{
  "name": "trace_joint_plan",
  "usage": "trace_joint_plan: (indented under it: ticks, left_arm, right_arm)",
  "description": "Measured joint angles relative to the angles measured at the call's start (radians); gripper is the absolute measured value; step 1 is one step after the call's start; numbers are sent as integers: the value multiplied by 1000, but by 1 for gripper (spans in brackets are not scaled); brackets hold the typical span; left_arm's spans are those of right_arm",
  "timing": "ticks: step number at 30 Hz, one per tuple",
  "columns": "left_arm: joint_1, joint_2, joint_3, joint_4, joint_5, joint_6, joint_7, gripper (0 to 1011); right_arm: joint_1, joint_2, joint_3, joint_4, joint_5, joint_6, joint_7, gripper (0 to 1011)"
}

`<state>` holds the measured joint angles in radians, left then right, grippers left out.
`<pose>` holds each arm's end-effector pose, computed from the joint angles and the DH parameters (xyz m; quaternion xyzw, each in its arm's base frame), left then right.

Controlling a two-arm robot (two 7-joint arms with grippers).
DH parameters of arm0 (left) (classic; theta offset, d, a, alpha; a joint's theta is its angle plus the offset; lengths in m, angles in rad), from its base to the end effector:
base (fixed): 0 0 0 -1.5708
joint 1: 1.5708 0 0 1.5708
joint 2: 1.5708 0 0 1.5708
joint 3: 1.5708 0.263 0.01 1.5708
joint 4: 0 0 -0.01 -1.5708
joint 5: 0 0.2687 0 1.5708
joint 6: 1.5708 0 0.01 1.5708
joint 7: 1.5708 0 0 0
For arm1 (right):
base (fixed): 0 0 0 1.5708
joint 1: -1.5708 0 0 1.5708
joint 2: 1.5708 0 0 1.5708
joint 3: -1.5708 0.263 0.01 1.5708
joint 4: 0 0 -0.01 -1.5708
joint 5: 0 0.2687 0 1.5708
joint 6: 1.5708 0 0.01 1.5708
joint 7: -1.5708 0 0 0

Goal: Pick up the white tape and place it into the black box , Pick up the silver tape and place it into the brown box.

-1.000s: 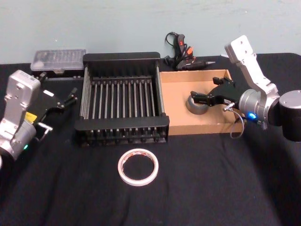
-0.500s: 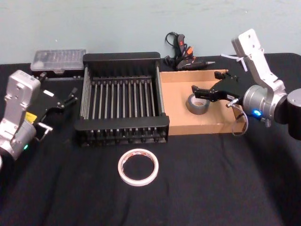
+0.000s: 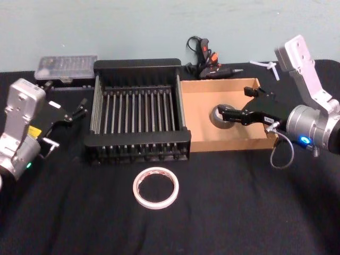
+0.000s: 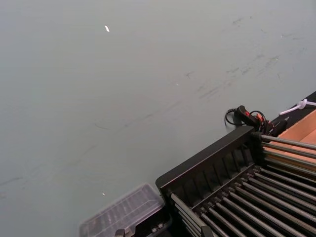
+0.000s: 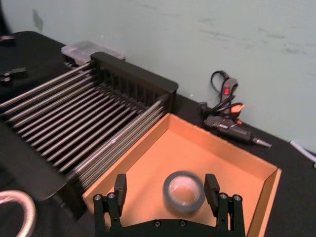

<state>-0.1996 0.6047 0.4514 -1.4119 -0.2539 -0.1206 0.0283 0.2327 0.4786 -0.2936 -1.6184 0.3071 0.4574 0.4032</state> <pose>0.3158 0.0779 -0.2728 0.1415 -0.1325 0.5799 0.7913 0.3309 -0.0464 -0.2024 -0.1841 0.0516 -0.4475 0.8736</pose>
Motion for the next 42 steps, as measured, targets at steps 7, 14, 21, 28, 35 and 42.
trace_joint_plan:
  ticks: [7,14,21,28,35,42]
  left_arm:
    - [0,0,0,0,0,0,0,1001]
    - [0,0,0,0,0,0,0,1002]
    - [0,0,0,0,0,0,0,1001]
    - [0,0,0,0,0,0,0,1000]
    - [0,0,0,0,0,0,0,1000]
    - [0,0,0,0,0,0,0,1000]
  right_arm:
    - [-80,41,11,-90,32,36,-10,1002]
    - [-133,72,7,-143,59,55,-12,1002]
    - [-139,93,-22,-149,74,34,15,1002]
    - [-107,105,-64,-134,81,7,54,1002]
    - [-76,107,-108,-127,93,25,73,1002]
    - [-50,108,-157,-115,102,66,82,1002]
